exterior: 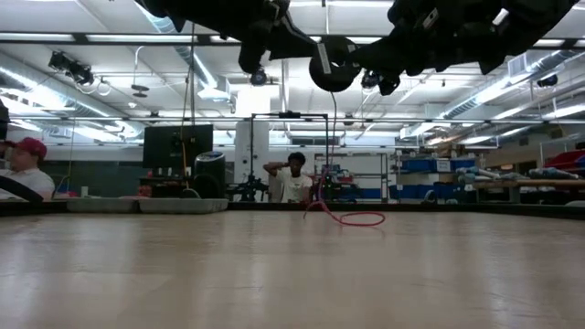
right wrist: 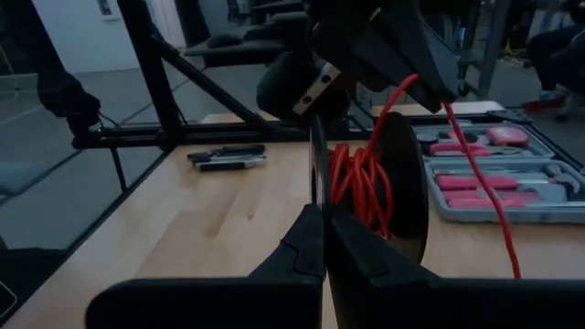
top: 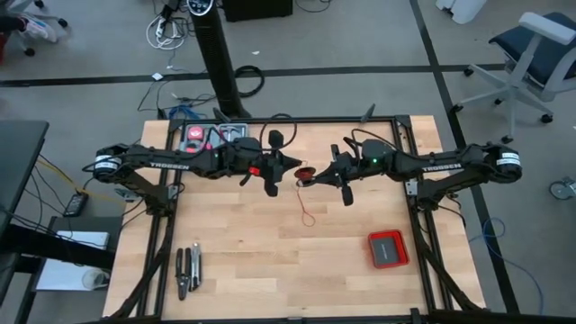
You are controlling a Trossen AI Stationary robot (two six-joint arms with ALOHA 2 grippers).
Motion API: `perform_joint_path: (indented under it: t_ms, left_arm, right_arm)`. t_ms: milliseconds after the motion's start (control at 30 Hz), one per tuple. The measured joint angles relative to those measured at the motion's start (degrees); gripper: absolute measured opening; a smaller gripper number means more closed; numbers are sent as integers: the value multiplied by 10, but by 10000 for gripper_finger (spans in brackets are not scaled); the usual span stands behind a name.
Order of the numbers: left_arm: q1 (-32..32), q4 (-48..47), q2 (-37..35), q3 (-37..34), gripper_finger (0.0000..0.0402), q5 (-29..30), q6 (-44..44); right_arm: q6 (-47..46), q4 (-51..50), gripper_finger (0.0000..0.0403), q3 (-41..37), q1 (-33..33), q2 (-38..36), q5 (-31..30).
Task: Coil cords
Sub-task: Coil the red wire onto the spool
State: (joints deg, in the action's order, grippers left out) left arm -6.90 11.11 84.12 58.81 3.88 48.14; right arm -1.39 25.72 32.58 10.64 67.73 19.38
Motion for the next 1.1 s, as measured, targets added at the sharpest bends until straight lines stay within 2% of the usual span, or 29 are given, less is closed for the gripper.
perform_joint_path:
  t_ms: [167, 433, 600, 867, 1100]
  left_arm:
    - [2, 27, 0, 0, 1, -18, 4]
    - [3, 38, 0, 0, 2, -84, -2]
    - [3, 35, 1, 0, 13, -84, -6]
    - [3, 58, 33, 0, 82, -64, -34]
    - [3, 68, 33, 0, 89, -59, -34]
  right_arm:
    - [-1, 56, 0, 0, -12, 31, 6]
    - [-1, 109, 0, 0, -12, 63, 62]
    - [-1, 109, 0, 0, -10, 61, 68]
    - [-2, 106, 0, -1, -11, 64, 81]
    - [2, 110, 0, -1, -11, 64, 113]
